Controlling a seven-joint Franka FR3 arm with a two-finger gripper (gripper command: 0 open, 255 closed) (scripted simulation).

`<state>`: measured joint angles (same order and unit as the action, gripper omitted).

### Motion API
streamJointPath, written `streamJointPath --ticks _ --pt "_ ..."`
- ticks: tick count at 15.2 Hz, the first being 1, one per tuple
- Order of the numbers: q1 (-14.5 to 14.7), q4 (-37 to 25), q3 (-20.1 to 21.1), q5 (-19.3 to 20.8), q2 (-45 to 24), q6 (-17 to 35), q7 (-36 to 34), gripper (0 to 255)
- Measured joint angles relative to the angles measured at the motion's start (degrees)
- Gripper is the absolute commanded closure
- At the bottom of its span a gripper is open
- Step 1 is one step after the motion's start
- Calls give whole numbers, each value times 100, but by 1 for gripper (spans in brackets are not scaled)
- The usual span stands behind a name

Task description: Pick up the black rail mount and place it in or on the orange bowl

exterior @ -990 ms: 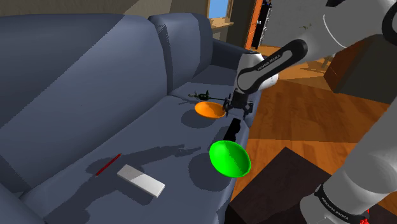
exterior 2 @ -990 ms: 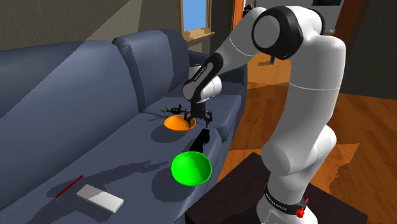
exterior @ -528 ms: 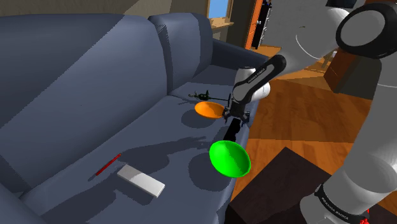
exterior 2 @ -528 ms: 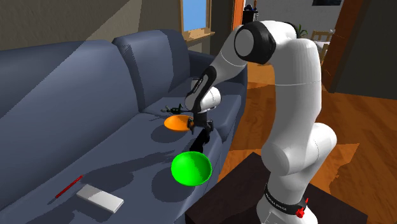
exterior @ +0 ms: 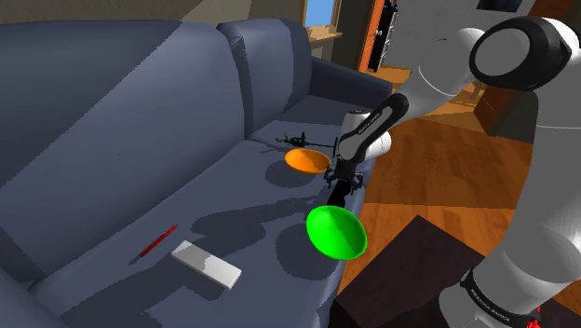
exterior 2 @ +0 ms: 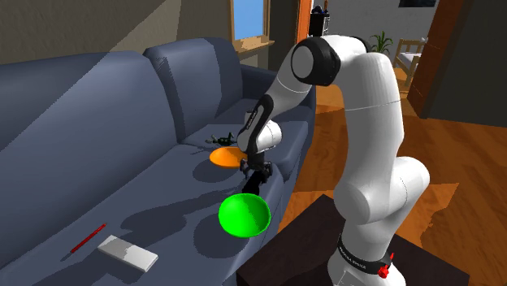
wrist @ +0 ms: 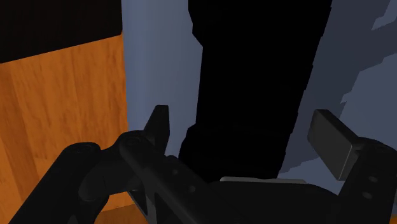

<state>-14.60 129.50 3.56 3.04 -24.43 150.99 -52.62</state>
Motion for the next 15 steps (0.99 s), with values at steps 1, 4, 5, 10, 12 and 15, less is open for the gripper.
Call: streamJointPath --ticks 1,4,5,10,12,15 --pt "-3 -2 -3 2 -21 20 4 0" --pt "-5 -7 -6 4 -39 34 6 0" --pt "-5 -7 -6 4 -40 35 6 0" --pt "-5 -7 -6 4 -41 36 6 255" --pt "-5 -7 -6 4 -42 36 6 255" --pt "-5 -7 -6 4 -43 36 6 255"
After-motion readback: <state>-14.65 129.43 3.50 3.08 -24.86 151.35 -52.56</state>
